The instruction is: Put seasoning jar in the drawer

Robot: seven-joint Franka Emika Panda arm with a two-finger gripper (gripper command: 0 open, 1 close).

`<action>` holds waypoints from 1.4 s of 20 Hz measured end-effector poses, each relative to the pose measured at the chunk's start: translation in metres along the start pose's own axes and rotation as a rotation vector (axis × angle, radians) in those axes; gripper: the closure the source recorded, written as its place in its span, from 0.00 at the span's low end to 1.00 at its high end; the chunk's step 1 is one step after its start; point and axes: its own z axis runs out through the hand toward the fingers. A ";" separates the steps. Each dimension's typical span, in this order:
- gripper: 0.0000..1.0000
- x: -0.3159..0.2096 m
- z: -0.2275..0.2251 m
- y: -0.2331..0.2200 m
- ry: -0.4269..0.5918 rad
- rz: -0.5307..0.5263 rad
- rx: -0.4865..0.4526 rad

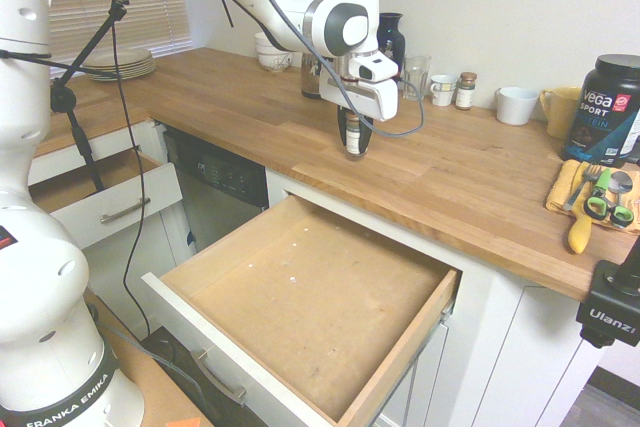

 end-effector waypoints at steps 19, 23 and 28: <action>1.00 -0.105 0.021 0.223 -0.013 0.051 -0.004; 1.00 -0.101 0.056 0.217 -0.018 0.038 -0.014; 1.00 -0.098 0.110 0.220 -0.033 0.038 -0.040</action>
